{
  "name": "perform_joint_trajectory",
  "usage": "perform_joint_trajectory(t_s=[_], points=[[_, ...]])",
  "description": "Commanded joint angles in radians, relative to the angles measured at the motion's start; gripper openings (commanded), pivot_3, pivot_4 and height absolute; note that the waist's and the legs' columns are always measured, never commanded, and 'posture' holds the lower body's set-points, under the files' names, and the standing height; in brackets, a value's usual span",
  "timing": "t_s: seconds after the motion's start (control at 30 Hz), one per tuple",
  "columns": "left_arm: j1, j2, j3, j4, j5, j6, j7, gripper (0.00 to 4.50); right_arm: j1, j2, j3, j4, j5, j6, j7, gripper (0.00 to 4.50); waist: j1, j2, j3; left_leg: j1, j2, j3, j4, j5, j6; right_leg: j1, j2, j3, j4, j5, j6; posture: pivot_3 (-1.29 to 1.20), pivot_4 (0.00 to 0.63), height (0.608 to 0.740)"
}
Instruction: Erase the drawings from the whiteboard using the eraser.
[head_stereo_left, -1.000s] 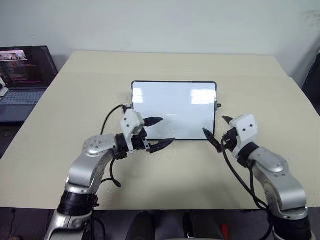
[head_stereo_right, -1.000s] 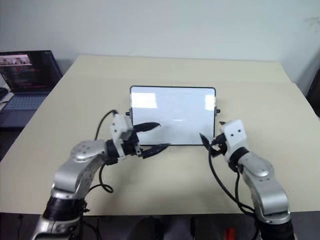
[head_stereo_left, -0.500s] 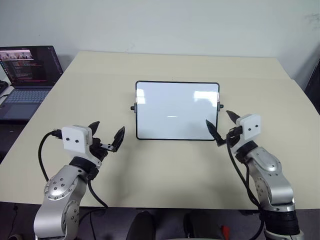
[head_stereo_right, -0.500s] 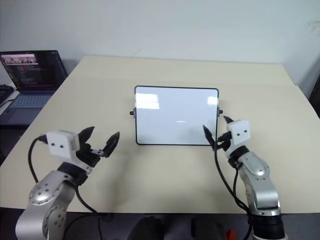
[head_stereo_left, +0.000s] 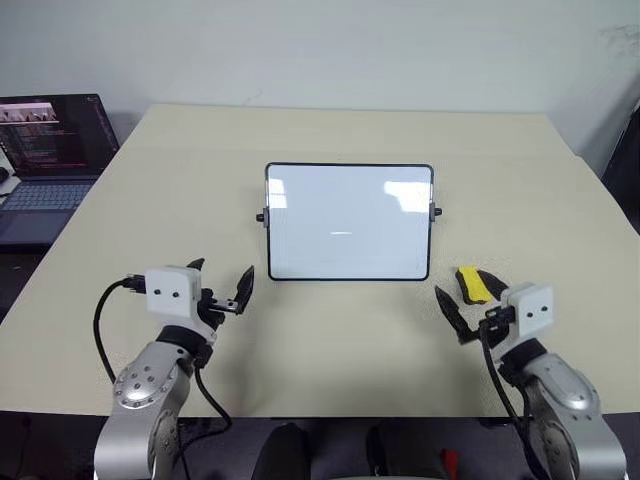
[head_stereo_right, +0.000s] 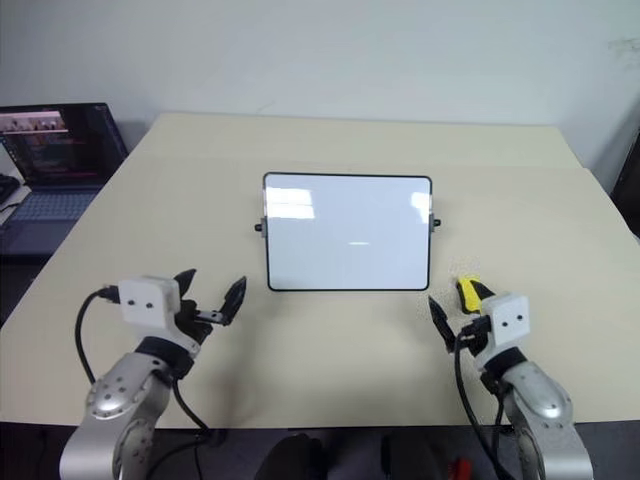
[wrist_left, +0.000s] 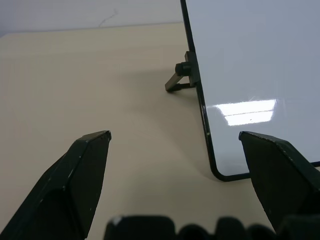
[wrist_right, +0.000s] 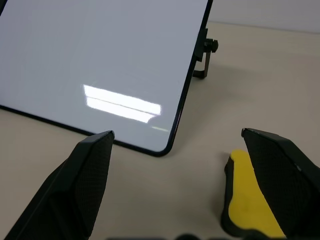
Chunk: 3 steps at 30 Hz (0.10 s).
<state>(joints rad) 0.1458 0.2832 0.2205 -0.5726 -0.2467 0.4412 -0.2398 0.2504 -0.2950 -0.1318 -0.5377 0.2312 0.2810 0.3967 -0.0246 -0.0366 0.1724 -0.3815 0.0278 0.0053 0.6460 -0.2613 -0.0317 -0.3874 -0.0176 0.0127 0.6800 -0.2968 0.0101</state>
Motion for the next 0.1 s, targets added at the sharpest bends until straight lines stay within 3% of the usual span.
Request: perform_joint_trajectory(t_s=[0.03,0.1], points=[[0.009,-0.026,-0.009,0.010,0.016,-0.049,0.024,4.50,0.021,-0.017,-0.027,-0.028,0.016,-0.031,0.013,4.44,-0.001,0.000,0.000,0.000,0.000,0.000,0.000,0.000,0.000,0.000,0.000,0.000,0.000,0.000,0.000,0.00,0.150,0.740],[0.035,-0.043,-0.010,0.018,0.025,-0.069,0.035,4.50,0.032,-0.017,-0.027,-0.027,0.022,-0.032,0.013,4.44,-0.002,0.000,0.000,0.001,0.000,0.000,0.000,0.000,0.000,0.000,0.001,0.001,0.000,0.000,0.000,0.00,0.150,0.740]])
